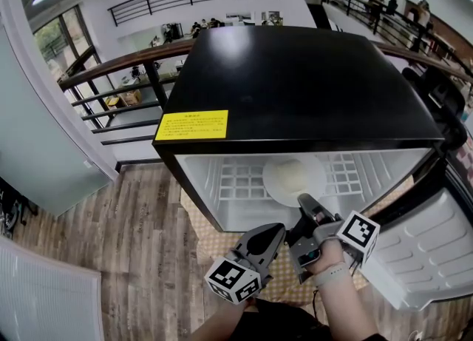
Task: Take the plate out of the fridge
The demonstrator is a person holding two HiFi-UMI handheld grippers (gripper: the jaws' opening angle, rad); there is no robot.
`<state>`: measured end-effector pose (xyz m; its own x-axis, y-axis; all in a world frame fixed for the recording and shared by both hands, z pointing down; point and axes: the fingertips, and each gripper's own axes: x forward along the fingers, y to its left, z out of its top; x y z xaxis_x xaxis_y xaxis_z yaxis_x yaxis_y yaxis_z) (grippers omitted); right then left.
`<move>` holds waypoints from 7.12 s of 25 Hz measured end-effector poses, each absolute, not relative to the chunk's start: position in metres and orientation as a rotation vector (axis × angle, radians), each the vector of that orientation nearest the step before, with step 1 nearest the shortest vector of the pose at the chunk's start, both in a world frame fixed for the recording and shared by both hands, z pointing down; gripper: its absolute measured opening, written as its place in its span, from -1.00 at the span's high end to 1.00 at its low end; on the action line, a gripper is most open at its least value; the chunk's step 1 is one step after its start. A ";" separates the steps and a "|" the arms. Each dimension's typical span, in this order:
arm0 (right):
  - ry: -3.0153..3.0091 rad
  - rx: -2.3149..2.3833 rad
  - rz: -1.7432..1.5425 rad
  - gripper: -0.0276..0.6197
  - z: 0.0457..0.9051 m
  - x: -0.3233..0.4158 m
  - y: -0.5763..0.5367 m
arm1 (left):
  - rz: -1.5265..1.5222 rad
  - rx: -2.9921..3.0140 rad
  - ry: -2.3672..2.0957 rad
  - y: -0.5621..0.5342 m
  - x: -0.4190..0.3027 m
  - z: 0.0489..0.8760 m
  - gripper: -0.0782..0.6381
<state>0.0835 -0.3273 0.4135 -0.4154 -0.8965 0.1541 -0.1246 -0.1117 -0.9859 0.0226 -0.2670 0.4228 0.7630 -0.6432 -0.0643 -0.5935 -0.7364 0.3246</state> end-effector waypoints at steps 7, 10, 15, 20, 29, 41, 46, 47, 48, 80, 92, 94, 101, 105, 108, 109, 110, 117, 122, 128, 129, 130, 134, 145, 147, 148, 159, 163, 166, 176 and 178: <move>1.551 -1.120 -1.570 0.77 0.406 0.084 -0.322 | -0.251 2.669 -0.967 -0.267 0.023 0.424 0.76; 1.542 -1.100 -1.560 0.77 0.405 0.083 -0.318 | -0.252 2.671 -0.962 -0.267 0.024 0.423 0.76; 1.528 -1.104 -1.571 0.77 0.404 0.082 -0.309 | -0.252 2.673 -0.962 -0.267 0.024 0.423 0.76; 1.551 -1.129 -1.542 0.75 0.401 0.087 -0.308 | -0.256 2.665 -0.967 -0.268 0.023 0.424 0.76; 1.466 -1.072 -1.611 0.73 0.415 0.082 -0.320 | -0.257 2.656 -0.976 -0.268 0.018 0.426 0.76; 1.400 -1.049 -1.649 0.76 0.414 0.081 -0.314 | -0.257 2.651 -0.963 -0.271 0.021 0.428 0.76; 1.448 -1.049 -1.652 0.76 0.414 0.081 -0.308 | -0.256 2.646 -0.962 -0.270 0.022 0.428 0.76; 1.457 -1.052 -1.650 0.75 0.415 0.081 -0.309 | -0.256 2.646 -0.960 -0.270 0.022 0.428 0.76; 1.461 -1.052 -1.651 0.75 0.415 0.082 -0.311 | -0.256 2.646 -0.958 -0.270 0.023 0.428 0.76; 1.467 -0.970 -1.528 0.78 0.409 0.084 -0.316 | -0.249 2.633 -0.993 -0.259 0.006 0.430 0.76; 1.483 -0.948 -1.499 0.79 0.410 0.083 -0.289 | -0.239 2.636 -1.022 -0.237 -0.004 0.427 0.76; 1.485 -0.946 -1.494 0.79 0.411 0.083 -0.284 | -0.239 2.640 -1.023 -0.233 -0.005 0.426 0.76; 1.498 -0.930 -1.471 0.79 0.410 0.083 -0.265 | -0.236 2.646 -1.031 -0.216 -0.011 0.424 0.76; 1.502 -0.910 -1.459 0.79 0.407 0.082 -0.253 | -0.235 2.651 -1.036 -0.205 -0.014 0.423 0.76; 1.505 -0.902 -1.455 0.79 0.406 0.080 -0.242 | -0.241 2.655 -1.041 -0.195 -0.018 0.421 0.76; 1.506 -0.902 -1.455 0.79 0.405 0.080 -0.238 | -0.242 2.657 -1.043 -0.191 -0.018 0.420 0.76; 1.506 -0.904 -1.454 0.79 0.405 0.080 -0.234 | -0.243 2.659 -1.043 -0.188 -0.019 0.420 0.76; 1.513 -0.912 -1.438 0.79 0.405 0.081 -0.202 | -0.251 2.665 -1.026 -0.157 -0.020 0.418 0.76; 1.520 -0.912 -1.438 0.79 0.407 0.079 -0.182 | -0.240 2.646 -1.011 -0.137 -0.021 0.425 0.76; 1.543 -0.891 -1.444 0.79 0.411 0.077 -0.164 | -0.239 2.637 -1.025 -0.126 -0.023 0.428 0.76; 1.545 -0.885 -1.446 0.79 0.411 0.076 -0.161 | -0.238 2.638 -1.028 -0.125 -0.023 0.427 0.76; 1.549 -0.880 -1.446 0.79 0.410 0.076 -0.159 | -0.238 2.640 -1.031 -0.123 -0.024 0.426 0.76; 1.570 -0.862 -1.439 0.79 0.409 0.076 -0.150 | -0.239 2.639 -1.049 -0.116 -0.025 0.425 0.75; 1.601 -0.835 -1.467 0.79 0.416 0.082 -0.098 | -0.253 2.626 -1.104 -0.068 -0.019 0.426 0.76; 1.599 -0.833 -1.474 0.79 0.416 0.085 -0.084 | -0.259 2.626 -1.110 -0.055 -0.016 0.423 0.76; 1.598 -0.833 -1.476 0.79 0.416 0.086 -0.077 | -0.258 2.628 -1.108 -0.048 -0.014 0.422 0.76; 1.596 -0.832 -1.487 0.79 0.424 0.098 0.005 | -0.254 2.641 -1.112 0.028 -0.003 0.420 0.76; 1.593 -0.838 -1.493 0.79 0.429 0.102 0.035 | -0.249 2.642 -1.108 0.058 0.000 0.420 0.76; 1.598 -0.834 -1.492 0.79 0.431 0.104 0.054 | -0.254 2.648 -1.121 0.077 0.000 0.420 0.76; 1.619 -0.804 -1.517 0.79 0.433 0.101 0.109 | -0.268 2.646 -1.166 0.130 -0.002 0.417 0.76; 1.626 -0.795 -1.522 0.79 0.433 0.101 0.116 | -0.266 2.646 -1.176 0.137 -0.001 0.416 0.76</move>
